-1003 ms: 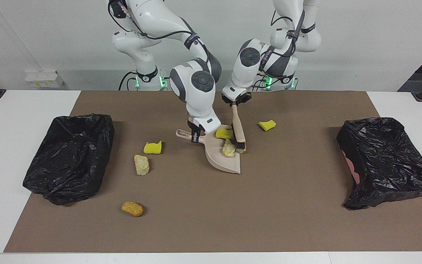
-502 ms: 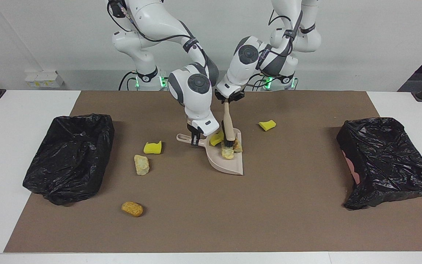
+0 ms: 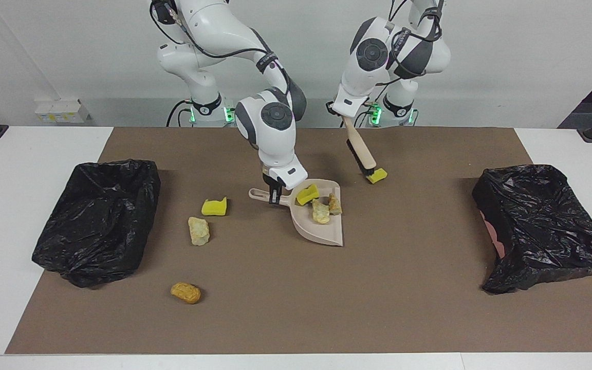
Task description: Sweep and dump trash in bin
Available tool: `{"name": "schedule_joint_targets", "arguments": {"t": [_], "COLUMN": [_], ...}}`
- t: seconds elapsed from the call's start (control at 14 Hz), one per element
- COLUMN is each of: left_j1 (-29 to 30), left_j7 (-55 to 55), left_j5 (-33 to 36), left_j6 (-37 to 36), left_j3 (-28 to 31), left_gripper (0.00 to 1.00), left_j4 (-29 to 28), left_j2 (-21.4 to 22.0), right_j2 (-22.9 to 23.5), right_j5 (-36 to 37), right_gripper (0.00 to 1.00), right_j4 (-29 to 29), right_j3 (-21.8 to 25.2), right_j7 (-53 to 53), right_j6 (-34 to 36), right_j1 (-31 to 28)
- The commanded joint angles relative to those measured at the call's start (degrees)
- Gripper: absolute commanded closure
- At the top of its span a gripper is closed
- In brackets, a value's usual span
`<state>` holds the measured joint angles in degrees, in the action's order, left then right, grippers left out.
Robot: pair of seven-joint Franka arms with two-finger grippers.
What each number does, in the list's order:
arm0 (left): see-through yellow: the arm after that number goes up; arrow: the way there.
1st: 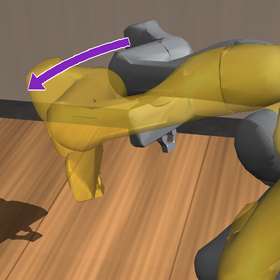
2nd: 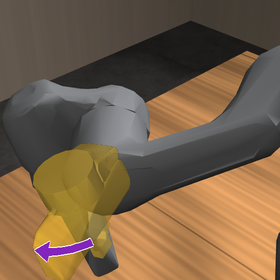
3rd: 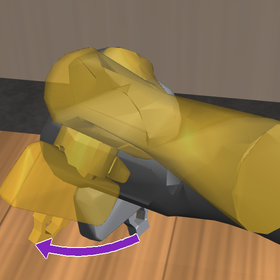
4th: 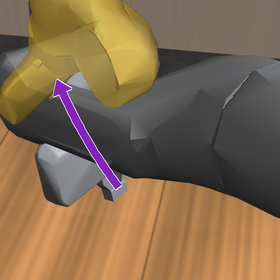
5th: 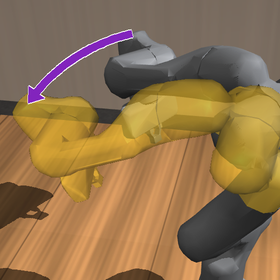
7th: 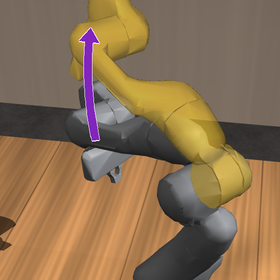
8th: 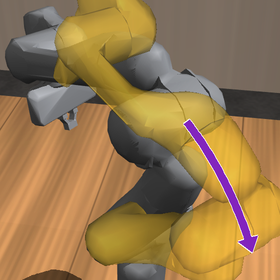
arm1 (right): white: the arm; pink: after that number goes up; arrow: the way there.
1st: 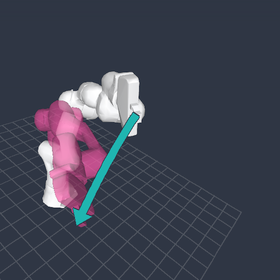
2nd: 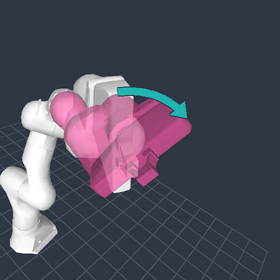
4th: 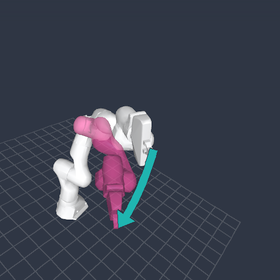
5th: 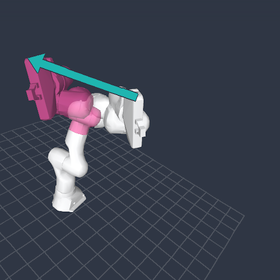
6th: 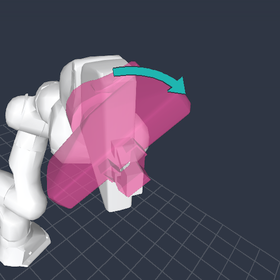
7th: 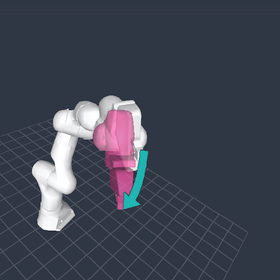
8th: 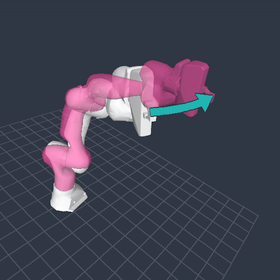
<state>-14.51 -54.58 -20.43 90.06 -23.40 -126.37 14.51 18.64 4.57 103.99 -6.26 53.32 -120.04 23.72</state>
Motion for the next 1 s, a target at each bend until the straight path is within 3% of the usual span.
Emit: {"name": "schedule_joint_targets", "arguments": {"t": [0.0,0.36,0.57,0.93], "left_j1": [0.3,0.4,0.4,2.0], "left_j7": [-9.2,-17.8,-17.6,-16.7], "left_j5": [-0.3,-0.3,-0.3,-1.1], "left_j6": [1.8,13.9,17.8,29.6], "left_j3": [-0.1,-0.2,-0.2,-0.1], "left_gripper": [1.00,1.00,1.00,1.00], "left_j4": [-8.7,-18.7,-21.1,-20.3], "left_j2": [6.5,6.7,6.0,1.7], "right_j2": [-2.2,-2.6,-2.6,-2.6], "right_j5": [-1.7,-1.7,-1.6,-1.6], "right_gripper": [1.00,1.00,1.00,1.00], "right_j4": [2.5,2.8,2.7,2.7], "right_j3": [-0.4,-0.4,-0.4,-0.4], "right_j7": [4.9,12.8,12.9,12.2], "right_j6": [-0.2,1.7,1.9,1.9], "right_j1": [-1.0,-0.8,-0.5,-0.2]}}
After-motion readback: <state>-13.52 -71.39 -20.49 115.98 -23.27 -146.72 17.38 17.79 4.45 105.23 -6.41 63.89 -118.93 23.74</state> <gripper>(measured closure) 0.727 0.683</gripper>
